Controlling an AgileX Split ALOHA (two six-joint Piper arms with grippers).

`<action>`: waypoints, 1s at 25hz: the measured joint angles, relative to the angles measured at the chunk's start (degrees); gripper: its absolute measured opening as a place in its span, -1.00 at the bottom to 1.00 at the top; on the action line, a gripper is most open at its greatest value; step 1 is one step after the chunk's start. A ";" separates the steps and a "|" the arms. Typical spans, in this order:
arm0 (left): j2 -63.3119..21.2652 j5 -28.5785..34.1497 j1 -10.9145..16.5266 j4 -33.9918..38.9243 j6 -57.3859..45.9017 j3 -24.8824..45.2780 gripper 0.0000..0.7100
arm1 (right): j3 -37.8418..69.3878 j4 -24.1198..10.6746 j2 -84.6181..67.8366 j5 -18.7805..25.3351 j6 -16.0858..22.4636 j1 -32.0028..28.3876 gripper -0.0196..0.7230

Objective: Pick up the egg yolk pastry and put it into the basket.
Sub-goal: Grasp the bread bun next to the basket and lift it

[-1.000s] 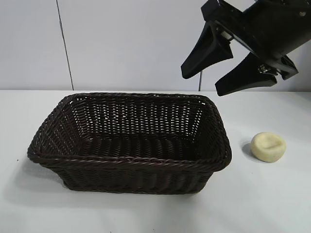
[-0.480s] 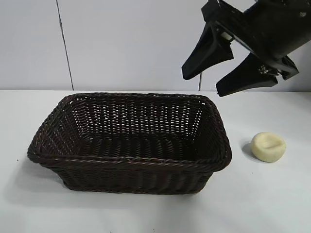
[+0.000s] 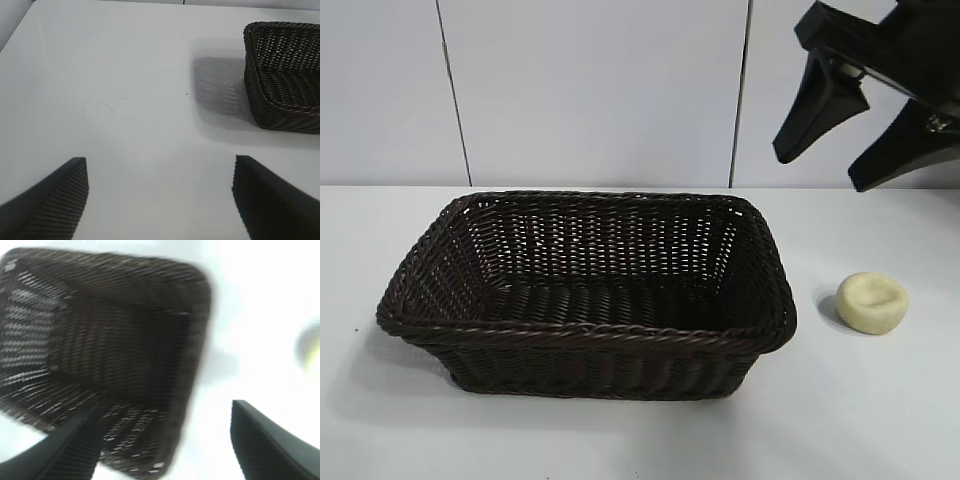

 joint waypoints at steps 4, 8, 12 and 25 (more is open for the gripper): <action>0.00 0.00 0.00 0.00 0.00 0.00 0.62 | -2.69 -0.63 4.10 0.99 0.19 -4.82 0.44; 0.00 0.00 0.00 0.00 -0.05 0.00 0.62 | -4.00 -1.31 8.43 -0.11 0.19 -6.91 0.44; 0.00 0.00 0.00 0.00 -0.12 0.00 0.62 | -4.16 -2.75 13.68 -1.62 0.19 -7.04 0.44; 0.00 0.00 0.00 0.00 -0.17 0.00 0.62 | -4.37 -10.74 24.54 -6.25 6.57 -7.05 0.44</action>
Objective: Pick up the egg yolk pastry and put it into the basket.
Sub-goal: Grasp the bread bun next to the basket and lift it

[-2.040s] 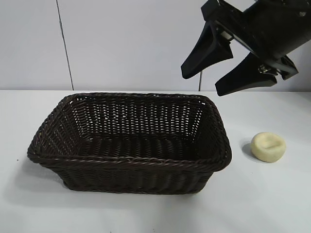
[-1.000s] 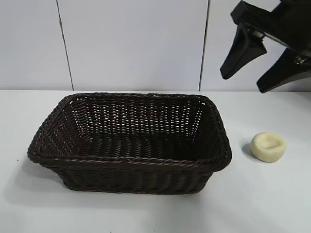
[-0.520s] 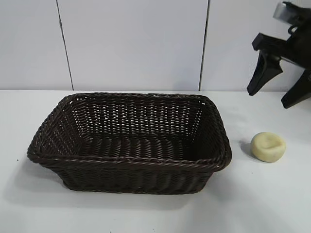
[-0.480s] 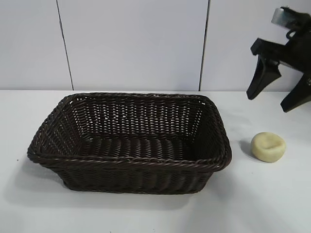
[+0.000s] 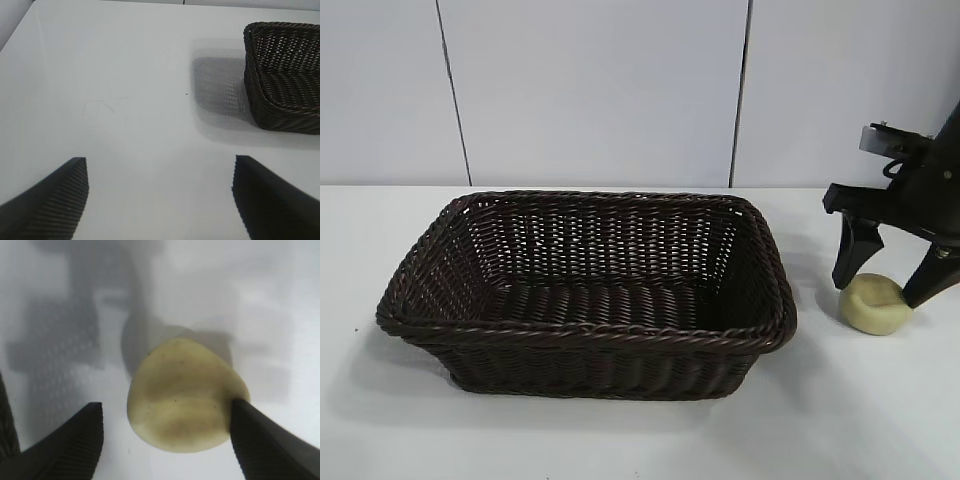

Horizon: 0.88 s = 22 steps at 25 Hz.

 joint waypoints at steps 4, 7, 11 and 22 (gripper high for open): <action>0.00 0.00 0.00 0.00 0.00 0.00 0.62 | 0.00 -1.71 1.07 -0.56 1.62 0.00 0.44; 0.00 0.00 0.00 0.00 0.00 0.00 0.62 | 0.00 -2.57 1.52 -1.22 3.27 0.00 0.40; 0.00 0.00 0.00 0.00 0.00 0.00 0.62 | 0.00 -3.13 1.52 -1.39 4.29 0.00 -0.20; 0.00 0.00 0.00 0.00 0.00 0.00 0.62 | -0.08 -2.29 -6.34 1.11 4.45 0.00 -0.82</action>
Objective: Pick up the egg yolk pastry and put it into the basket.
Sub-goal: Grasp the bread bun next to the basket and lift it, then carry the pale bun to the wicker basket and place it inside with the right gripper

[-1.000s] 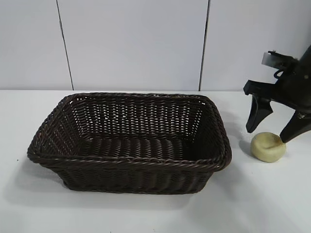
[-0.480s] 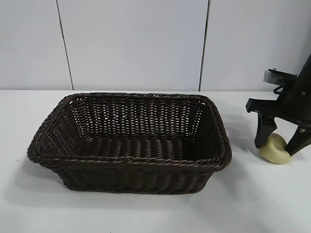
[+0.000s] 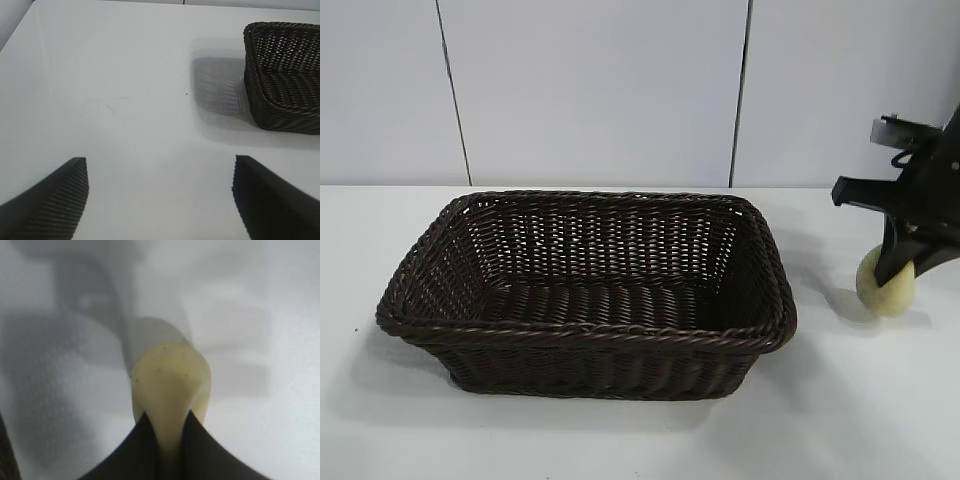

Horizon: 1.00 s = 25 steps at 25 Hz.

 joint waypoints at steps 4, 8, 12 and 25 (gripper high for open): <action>0.00 0.00 0.00 0.00 0.00 0.00 0.62 | 0.00 2.25 -7.05 1.99 -0.60 0.12 -0.83; 0.00 0.00 0.00 0.00 0.00 0.00 0.62 | 0.00 3.97 -11.50 3.44 -1.70 0.12 -0.83; 0.00 0.00 0.00 0.00 0.00 0.00 0.61 | 0.05 6.88 -12.43 3.98 -2.78 0.38 -0.83; 0.00 0.00 0.00 0.00 0.00 0.00 0.61 | 0.05 12.00 -12.43 -1.45 -4.96 19.99 -0.83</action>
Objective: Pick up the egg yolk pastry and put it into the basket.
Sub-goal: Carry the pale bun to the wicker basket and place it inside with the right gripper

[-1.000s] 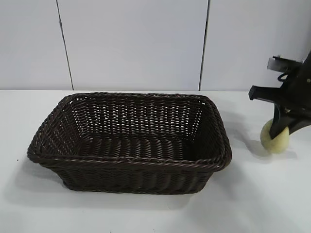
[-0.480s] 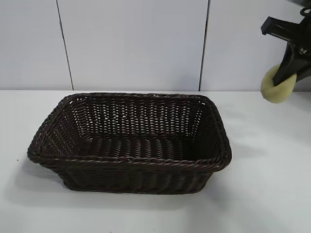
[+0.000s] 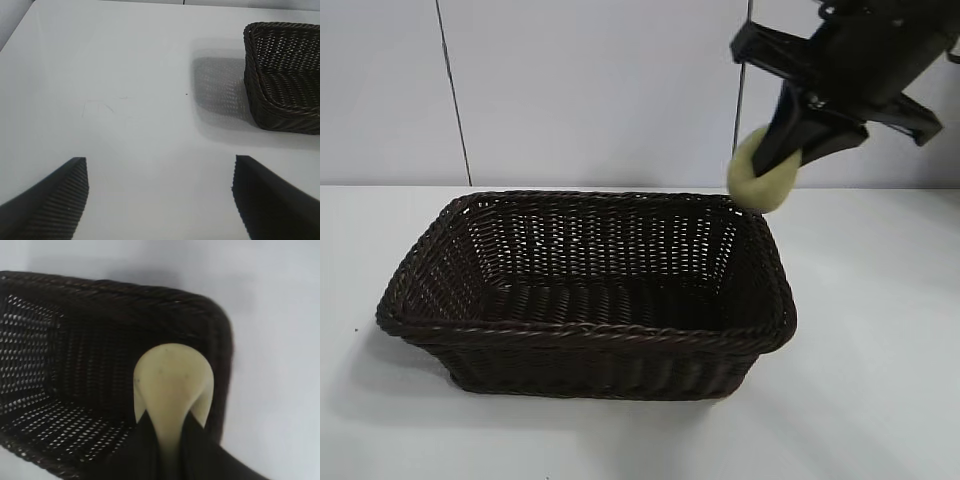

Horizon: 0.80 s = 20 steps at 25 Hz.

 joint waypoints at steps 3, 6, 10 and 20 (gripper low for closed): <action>0.00 0.00 0.00 0.00 0.00 0.00 0.61 | 0.00 0.21 0.00 -2.52 0.05 5.32 -0.83; 0.00 0.00 0.00 0.00 0.00 0.00 0.61 | 0.00 0.38 0.11 -6.21 0.05 9.61 -0.83; 0.00 0.00 0.00 0.00 0.00 0.00 0.61 | 0.00 0.92 1.57 -10.80 0.05 12.40 -0.83; 0.00 0.00 0.00 0.00 0.00 0.00 0.61 | 0.04 0.97 13.49 -14.93 0.27 13.01 -0.83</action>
